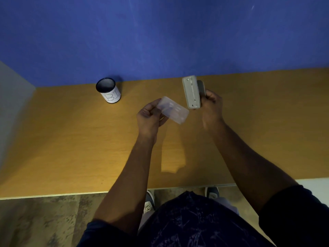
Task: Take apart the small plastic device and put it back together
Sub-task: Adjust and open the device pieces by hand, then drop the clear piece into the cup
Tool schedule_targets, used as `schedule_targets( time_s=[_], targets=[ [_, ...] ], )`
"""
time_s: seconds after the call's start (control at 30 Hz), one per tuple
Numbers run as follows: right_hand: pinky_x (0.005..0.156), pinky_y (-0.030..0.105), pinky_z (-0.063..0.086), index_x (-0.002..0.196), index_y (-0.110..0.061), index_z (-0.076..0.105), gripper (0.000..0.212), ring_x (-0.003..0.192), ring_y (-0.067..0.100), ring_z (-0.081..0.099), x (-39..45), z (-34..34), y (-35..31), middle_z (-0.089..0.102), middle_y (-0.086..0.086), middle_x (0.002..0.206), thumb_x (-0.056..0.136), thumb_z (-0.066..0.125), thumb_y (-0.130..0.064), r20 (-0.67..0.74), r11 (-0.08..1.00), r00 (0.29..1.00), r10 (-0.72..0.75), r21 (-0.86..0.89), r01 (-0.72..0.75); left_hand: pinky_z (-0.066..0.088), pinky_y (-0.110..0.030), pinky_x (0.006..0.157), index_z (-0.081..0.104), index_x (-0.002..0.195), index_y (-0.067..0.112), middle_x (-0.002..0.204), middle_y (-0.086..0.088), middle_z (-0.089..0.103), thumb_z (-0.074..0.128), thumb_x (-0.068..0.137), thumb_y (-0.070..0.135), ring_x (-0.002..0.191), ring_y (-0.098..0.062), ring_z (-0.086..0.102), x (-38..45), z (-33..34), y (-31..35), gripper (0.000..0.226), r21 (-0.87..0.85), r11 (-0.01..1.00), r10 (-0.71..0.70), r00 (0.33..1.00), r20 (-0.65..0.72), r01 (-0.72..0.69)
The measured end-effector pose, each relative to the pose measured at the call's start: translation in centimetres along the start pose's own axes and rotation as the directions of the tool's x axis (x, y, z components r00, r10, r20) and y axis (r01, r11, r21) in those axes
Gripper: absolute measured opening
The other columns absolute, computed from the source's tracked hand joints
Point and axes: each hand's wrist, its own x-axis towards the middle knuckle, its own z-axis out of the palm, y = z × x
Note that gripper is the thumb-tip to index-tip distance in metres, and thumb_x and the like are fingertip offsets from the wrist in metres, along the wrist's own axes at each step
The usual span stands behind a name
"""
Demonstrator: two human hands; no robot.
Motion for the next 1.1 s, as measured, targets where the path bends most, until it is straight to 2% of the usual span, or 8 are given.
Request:
schedule_targets(
  time_s=[0.17,0.23,0.33,0.47,0.73,0.87,1.0,1.1],
  targets=[
    [0.043,0.022,0.049,0.064,-0.027,0.08,0.05,0.053,0.011,0.068,0.5,-0.4,0.3,0.073,-0.004,0.061,0.09,0.052,0.005,0.01,0.975,0.986,0.169,0.145,-0.169,0.063,-0.035,0.074,0.063,0.124,0.014,0.091,-0.004,0.075,0.059,0.099,0.001,0.095,-0.017,0.074,0.2,0.0,0.7,0.029,-0.007,0.992,0.128,0.991,-0.047,-0.128],
    [0.044,0.023,0.048,0.059,-0.028,0.078,0.058,0.052,0.01,0.068,0.7,-0.7,1.2,0.073,-0.005,0.059,0.094,0.046,0.007,0.003,0.955,0.971,0.241,0.175,-0.237,0.062,-0.035,0.074,0.063,0.122,0.009,0.098,-0.005,0.075,0.058,0.099,0.002,0.101,-0.021,0.074,0.4,-0.1,1.2,0.024,-0.004,0.982,0.19,0.979,-0.076,-0.191],
    [0.049,0.025,0.051,0.079,-0.018,0.076,0.044,0.059,0.016,0.07,0.6,-0.9,2.5,0.075,-0.001,0.064,0.095,0.044,0.007,0.022,0.935,0.951,0.308,0.178,-0.307,0.063,-0.036,0.08,0.07,0.109,0.005,0.115,-0.006,0.072,0.054,0.101,0.0,0.118,-0.031,0.068,0.9,-0.2,1.9,0.018,-0.023,0.963,0.264,0.959,-0.097,-0.268],
    [0.052,0.028,0.049,0.084,-0.012,0.07,0.033,0.058,0.018,0.07,0.4,-0.8,4.0,0.074,0.001,0.063,0.096,0.045,0.005,0.011,0.914,0.926,0.377,0.16,-0.373,0.063,-0.037,0.083,0.072,0.112,0.006,0.117,0.001,0.075,0.054,0.102,0.001,0.115,-0.022,0.07,1.5,-0.5,2.4,0.021,-0.06,0.962,0.258,0.961,-0.104,-0.265],
    [0.047,0.029,0.051,0.1,-0.002,0.07,0.026,0.059,0.022,0.069,0.4,0.1,3.7,0.074,0.011,0.074,0.097,0.045,0.004,0.08,0.907,0.914,0.397,0.119,-0.404,0.063,-0.032,0.076,0.07,0.119,0.003,0.126,-0.011,0.073,0.061,0.098,0.005,0.112,-0.027,0.072,2.3,-0.9,2.7,0.023,-0.198,0.966,0.142,0.983,-0.12,-0.164],
    [0.042,0.029,0.053,0.085,-0.01,0.075,0.036,0.054,0.019,0.07,0.3,0.5,3.8,0.075,0.006,0.066,0.097,0.045,0.005,0.095,0.903,0.907,0.409,0.099,-0.418,0.063,-0.033,0.077,0.068,0.121,0.0,0.122,-0.011,0.074,0.066,0.095,0.003,0.112,-0.024,0.072,3.1,-1.9,3.3,0.026,-0.208,0.963,0.147,0.981,-0.127,-0.171],
    [0.055,0.035,0.054,0.066,-0.02,0.081,0.054,0.058,0.023,0.069,0.3,1.0,4.5,0.074,0.003,0.063,0.096,0.045,0.007,0.146,0.903,0.901,0.408,0.081,-0.422,0.065,-0.037,0.077,0.068,0.099,0.012,0.109,-0.011,0.072,0.066,0.093,-0.005,0.105,-0.024,0.071,5.6,-4.7,4.7,0.018,-0.132,0.959,0.221,0.954,-0.204,-0.25],
    [0.048,0.029,0.057,0.084,-0.008,0.076,0.036,0.057,0.021,0.071,0.4,1.4,5.5,0.075,0.003,0.065,0.096,0.045,0.007,0.154,0.883,0.889,0.43,0.135,-0.45,0.065,-0.044,0.076,0.052,0.088,0.016,0.107,-0.02,0.061,0.065,0.091,-0.009,0.103,-0.028,0.066,9.0,-8.4,6.3,0.029,-0.019,0.949,0.296,0.907,-0.301,-0.316]
  ],
)
